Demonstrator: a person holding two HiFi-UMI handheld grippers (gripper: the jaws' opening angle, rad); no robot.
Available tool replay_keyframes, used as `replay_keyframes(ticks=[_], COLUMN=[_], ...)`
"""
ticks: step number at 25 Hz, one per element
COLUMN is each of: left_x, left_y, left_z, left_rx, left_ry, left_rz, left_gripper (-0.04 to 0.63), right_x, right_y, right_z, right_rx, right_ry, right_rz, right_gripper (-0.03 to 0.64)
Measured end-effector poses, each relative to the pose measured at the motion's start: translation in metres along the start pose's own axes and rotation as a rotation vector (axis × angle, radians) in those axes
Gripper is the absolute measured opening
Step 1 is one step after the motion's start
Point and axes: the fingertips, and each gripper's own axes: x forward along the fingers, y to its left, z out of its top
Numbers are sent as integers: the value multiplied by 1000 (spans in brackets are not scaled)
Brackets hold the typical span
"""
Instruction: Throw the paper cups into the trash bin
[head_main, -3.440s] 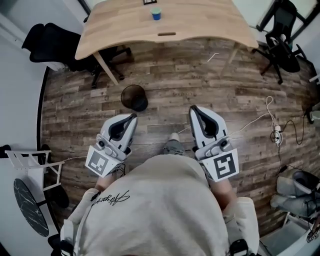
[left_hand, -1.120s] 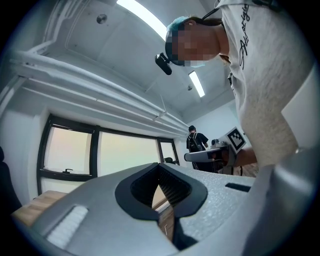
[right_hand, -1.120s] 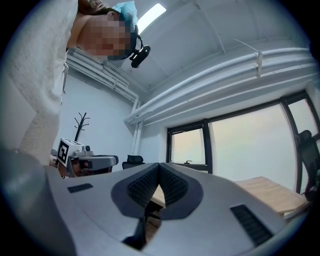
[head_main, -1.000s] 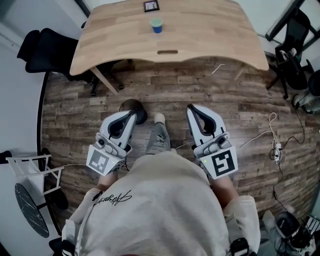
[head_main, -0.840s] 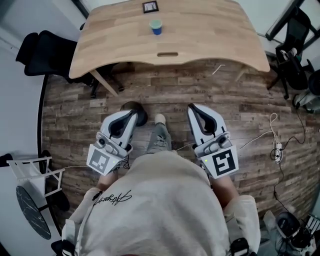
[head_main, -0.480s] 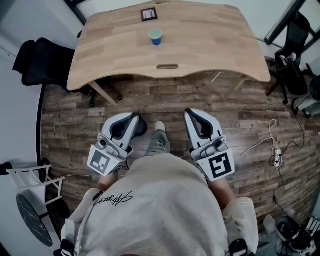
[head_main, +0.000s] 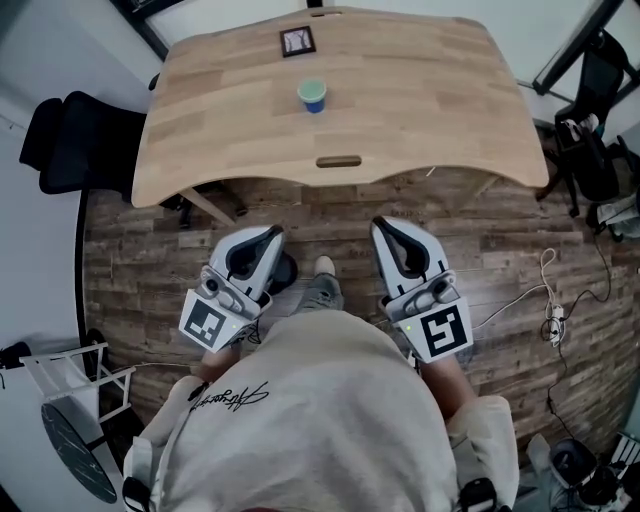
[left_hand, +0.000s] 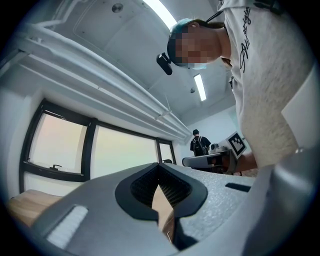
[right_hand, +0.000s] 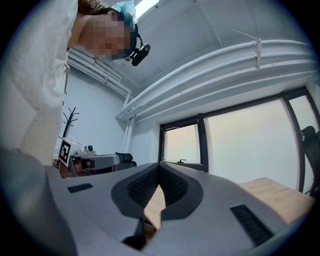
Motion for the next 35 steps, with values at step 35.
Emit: replay_keyframes(ticks=[35], left_x=[81], left_y=[164], left_z=[-43], left_rx=[-24], left_ry=[44], left_rz=[-7], left_gripper=[3], right_x=[171], right_y=[-93], right_z=[-13], right_rx=[5], right_ry=[-27], right_rz=[-6], right_gripper=[9])
